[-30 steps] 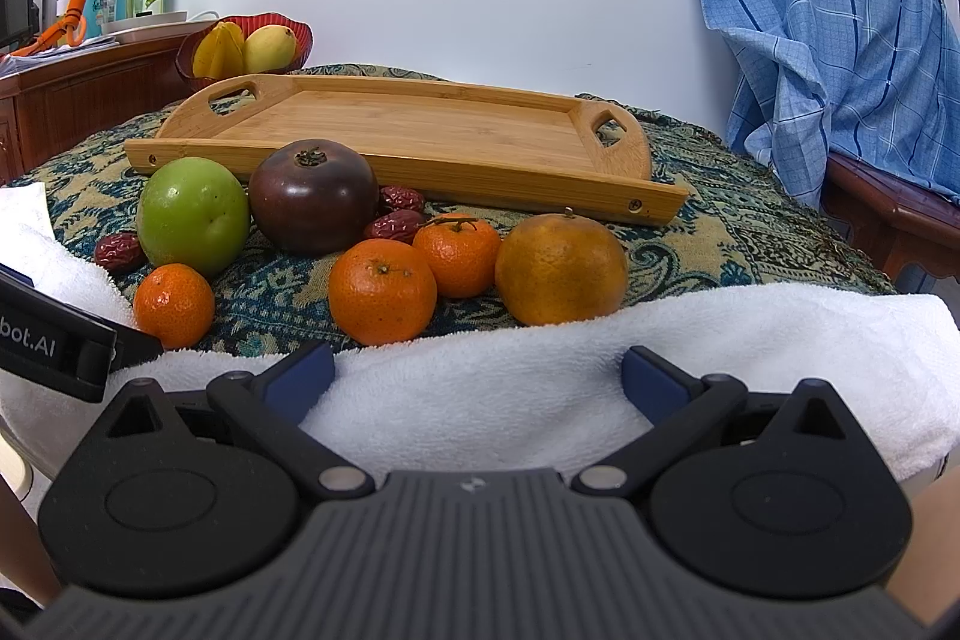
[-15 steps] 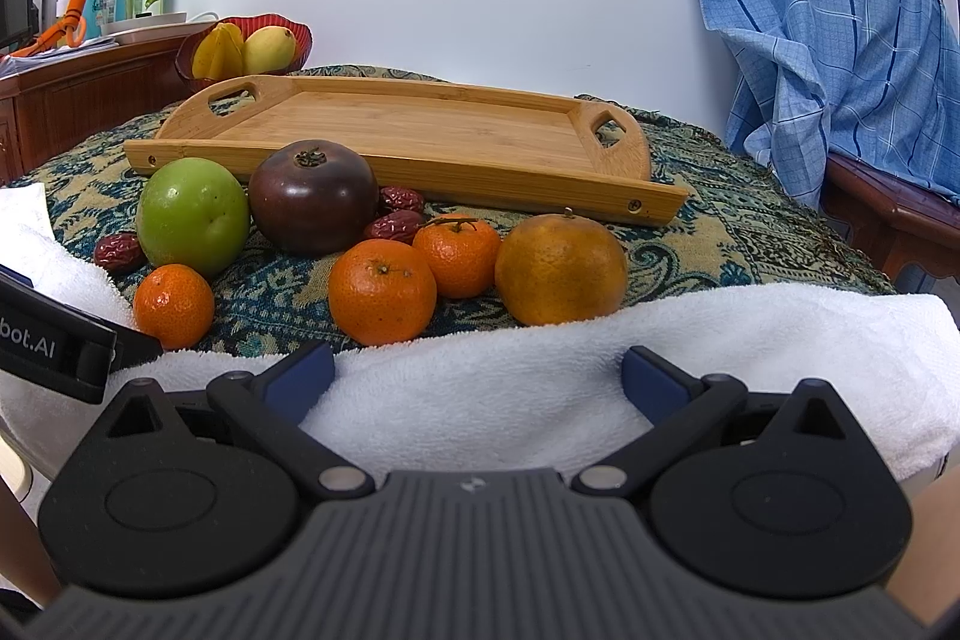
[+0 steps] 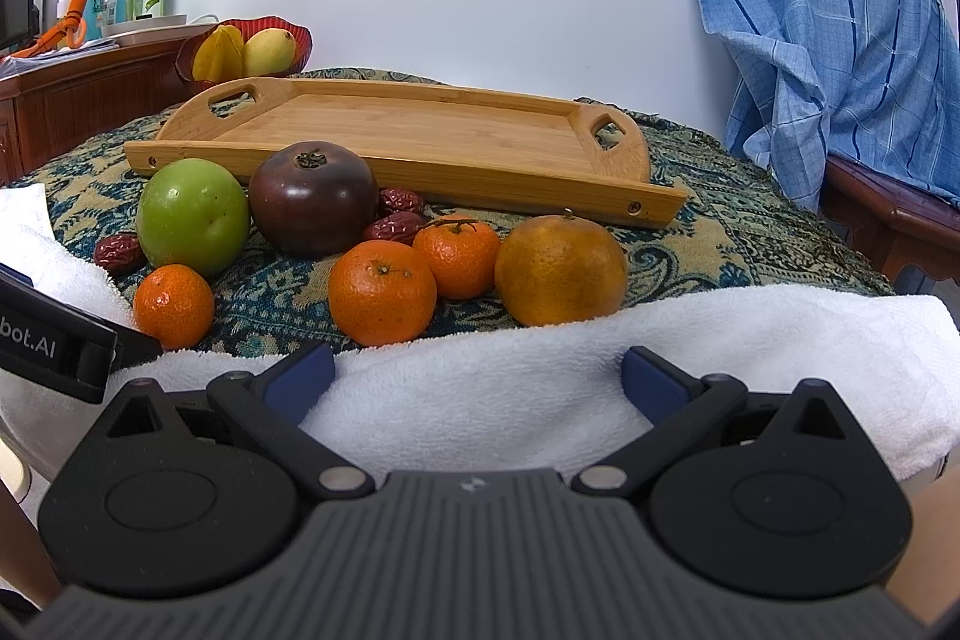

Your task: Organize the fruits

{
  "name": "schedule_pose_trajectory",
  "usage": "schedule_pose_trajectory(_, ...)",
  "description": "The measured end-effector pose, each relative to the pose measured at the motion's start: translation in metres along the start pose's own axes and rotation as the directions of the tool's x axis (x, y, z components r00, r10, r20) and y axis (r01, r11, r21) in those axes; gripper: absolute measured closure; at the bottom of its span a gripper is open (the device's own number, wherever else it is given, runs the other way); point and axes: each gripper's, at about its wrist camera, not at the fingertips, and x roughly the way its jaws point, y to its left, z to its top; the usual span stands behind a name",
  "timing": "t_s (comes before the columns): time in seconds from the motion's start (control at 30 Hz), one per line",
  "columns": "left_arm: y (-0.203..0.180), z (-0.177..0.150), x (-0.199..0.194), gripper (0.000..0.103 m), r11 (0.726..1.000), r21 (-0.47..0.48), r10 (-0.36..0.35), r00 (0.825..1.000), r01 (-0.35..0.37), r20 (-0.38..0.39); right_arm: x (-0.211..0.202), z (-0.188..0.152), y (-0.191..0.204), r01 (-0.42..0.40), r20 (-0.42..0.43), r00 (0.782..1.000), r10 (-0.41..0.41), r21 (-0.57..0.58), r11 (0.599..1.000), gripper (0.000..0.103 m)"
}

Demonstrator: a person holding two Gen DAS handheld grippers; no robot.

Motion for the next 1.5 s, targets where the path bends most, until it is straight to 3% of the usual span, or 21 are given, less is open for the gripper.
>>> schedule_pose_trajectory(0.7,-0.002,-0.001,0.000,0.000,1.000,0.015,0.006,1.000,-0.007,0.019,-0.001,-0.003,0.000,0.004,0.025,1.000,-0.004,-0.002,1.000,0.000)
schedule_pose_trajectory(0.93,-0.004,0.000,-0.003,0.000,1.000,0.026,0.014,0.999,-0.014,0.029,-0.001,0.007,-0.003,-0.012,-0.015,1.000,0.012,-0.019,1.000,0.000)
schedule_pose_trajectory(1.23,-0.014,0.002,-0.028,0.000,0.997,0.071,-0.012,0.990,0.002,0.142,-0.016,0.019,-0.024,-0.010,0.070,0.998,0.009,0.021,1.000,0.000)
schedule_pose_trajectory(1.3,-0.018,0.004,-0.032,0.003,0.996,0.088,-0.028,0.986,0.013,0.165,-0.018,0.023,-0.031,-0.012,0.094,0.996,0.008,0.037,0.999,0.000)
schedule_pose_trajectory(1.37,-0.024,0.004,-0.036,0.013,0.995,0.100,-0.045,0.983,0.028,0.178,-0.017,0.027,-0.037,-0.015,0.102,0.995,0.011,0.035,0.999,0.001)
schedule_pose_trajectory(1.5,-0.035,0.003,-0.041,0.025,0.991,0.131,-0.064,0.981,0.041,0.181,-0.011,0.030,-0.045,-0.011,0.106,0.994,0.007,0.035,0.999,0.014)
